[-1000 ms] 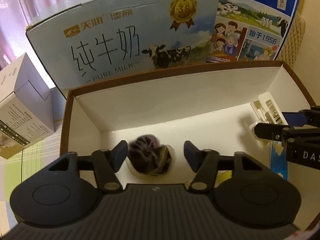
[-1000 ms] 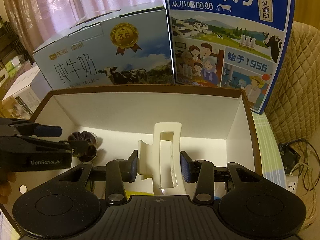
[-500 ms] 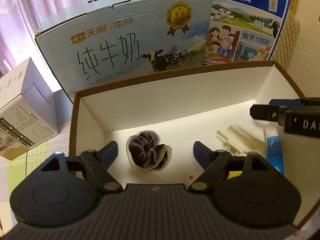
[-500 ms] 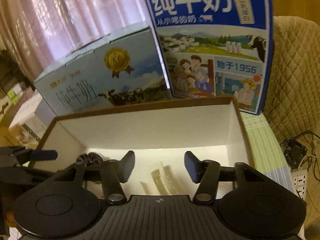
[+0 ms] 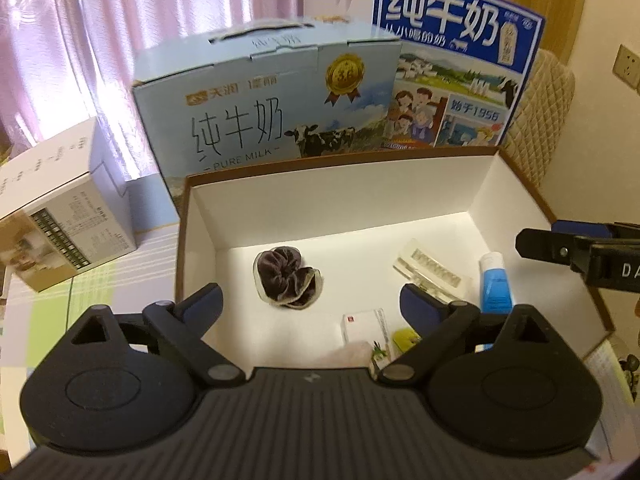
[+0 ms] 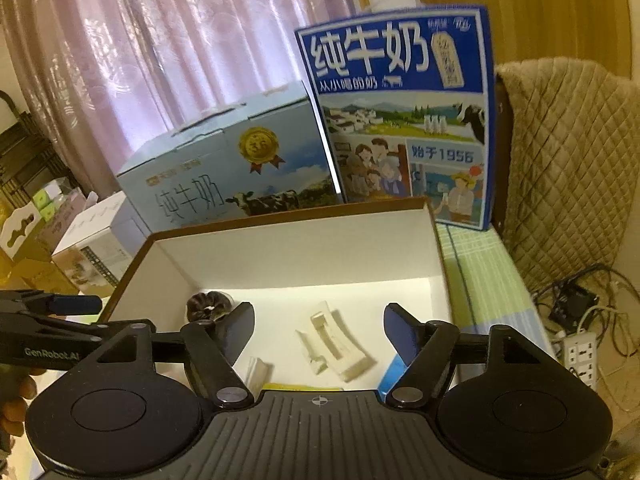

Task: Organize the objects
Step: 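Withdraw both tools from the box toward the remaining table items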

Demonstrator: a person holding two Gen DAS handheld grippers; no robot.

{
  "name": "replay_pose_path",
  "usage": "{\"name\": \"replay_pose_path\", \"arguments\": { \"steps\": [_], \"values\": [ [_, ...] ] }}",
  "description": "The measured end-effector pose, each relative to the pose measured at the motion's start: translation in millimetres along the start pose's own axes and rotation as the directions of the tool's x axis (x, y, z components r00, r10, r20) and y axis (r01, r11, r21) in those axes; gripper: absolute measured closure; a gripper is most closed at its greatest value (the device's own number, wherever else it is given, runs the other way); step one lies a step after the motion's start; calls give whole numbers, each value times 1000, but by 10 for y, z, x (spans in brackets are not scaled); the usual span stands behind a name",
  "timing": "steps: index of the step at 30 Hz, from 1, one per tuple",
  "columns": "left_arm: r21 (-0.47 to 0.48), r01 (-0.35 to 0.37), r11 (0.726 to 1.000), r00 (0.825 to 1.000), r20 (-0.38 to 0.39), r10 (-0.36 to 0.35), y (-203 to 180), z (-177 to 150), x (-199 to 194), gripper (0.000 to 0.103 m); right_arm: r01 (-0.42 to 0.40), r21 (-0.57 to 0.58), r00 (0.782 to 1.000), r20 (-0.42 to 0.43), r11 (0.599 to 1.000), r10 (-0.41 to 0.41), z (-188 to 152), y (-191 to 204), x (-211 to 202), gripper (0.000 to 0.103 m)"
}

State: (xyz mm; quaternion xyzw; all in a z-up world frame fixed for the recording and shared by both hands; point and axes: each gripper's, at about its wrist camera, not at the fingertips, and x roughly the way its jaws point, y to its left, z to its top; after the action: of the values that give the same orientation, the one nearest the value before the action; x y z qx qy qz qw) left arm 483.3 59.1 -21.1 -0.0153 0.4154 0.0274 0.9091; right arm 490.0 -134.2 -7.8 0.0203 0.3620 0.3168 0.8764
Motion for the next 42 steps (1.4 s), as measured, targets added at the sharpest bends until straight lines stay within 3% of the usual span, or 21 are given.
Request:
{"name": "replay_pose_path", "arguments": {
  "steps": [22,42],
  "values": [
    [-118,-36,992,997,61,44,-85,-835,-1260,9,-52,7,999,15,999,52,-660,328,-1147,32],
    [-112,-33,993,999,17,35,-225,-1583,-1766,9,-59,-15,993,-108,998,57,-1406,588,-1523,33]
  ]
}}
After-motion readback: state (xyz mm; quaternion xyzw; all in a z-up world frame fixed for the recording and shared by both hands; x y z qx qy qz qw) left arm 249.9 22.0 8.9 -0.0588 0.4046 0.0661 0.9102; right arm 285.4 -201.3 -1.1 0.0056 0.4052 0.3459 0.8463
